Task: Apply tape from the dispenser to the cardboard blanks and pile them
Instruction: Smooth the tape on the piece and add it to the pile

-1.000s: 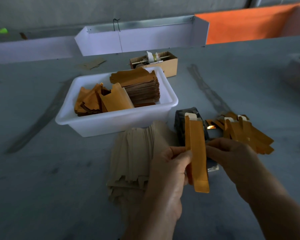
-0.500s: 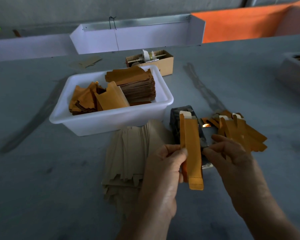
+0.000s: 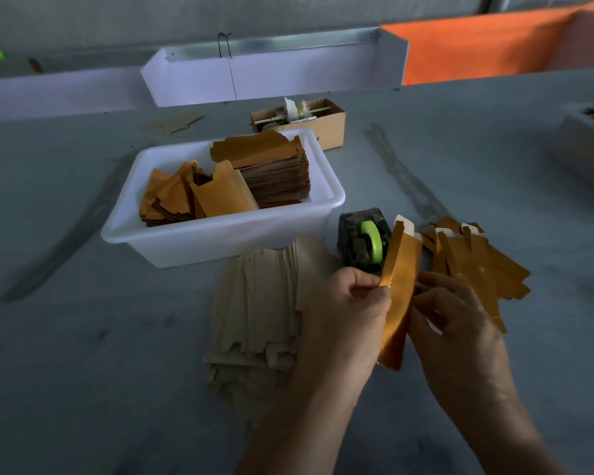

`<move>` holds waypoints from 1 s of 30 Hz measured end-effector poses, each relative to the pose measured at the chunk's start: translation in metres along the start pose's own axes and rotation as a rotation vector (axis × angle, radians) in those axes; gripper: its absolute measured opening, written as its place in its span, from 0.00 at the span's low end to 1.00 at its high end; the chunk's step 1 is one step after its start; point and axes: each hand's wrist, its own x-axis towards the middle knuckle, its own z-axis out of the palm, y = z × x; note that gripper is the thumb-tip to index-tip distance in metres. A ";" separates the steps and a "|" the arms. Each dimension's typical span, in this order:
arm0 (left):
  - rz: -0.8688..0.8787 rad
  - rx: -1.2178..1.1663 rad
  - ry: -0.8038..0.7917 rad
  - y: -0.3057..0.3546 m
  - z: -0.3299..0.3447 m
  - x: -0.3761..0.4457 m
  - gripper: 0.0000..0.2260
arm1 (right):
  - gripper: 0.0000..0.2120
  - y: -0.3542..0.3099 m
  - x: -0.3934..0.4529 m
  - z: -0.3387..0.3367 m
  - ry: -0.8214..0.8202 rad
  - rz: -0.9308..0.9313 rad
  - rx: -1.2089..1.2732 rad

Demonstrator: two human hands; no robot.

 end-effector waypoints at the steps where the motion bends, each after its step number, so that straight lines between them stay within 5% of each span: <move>1: 0.016 0.050 0.015 0.001 0.001 0.001 0.03 | 0.04 -0.001 0.002 -0.001 -0.001 -0.035 -0.038; 12: -0.015 0.098 0.007 0.006 0.000 0.004 0.04 | 0.05 0.003 0.003 -0.024 -0.035 -0.041 -0.073; 19: -0.092 -0.134 -0.111 0.005 -0.011 -0.006 0.06 | 0.06 -0.020 -0.001 -0.060 -0.255 0.039 0.473; 26: -0.112 -0.283 -0.145 0.007 -0.017 -0.015 0.06 | 0.10 -0.033 0.004 -0.055 -0.372 -0.125 0.387; 30: -0.114 -0.300 -0.180 0.006 -0.018 -0.018 0.07 | 0.21 -0.033 0.004 -0.051 -0.397 -0.142 0.257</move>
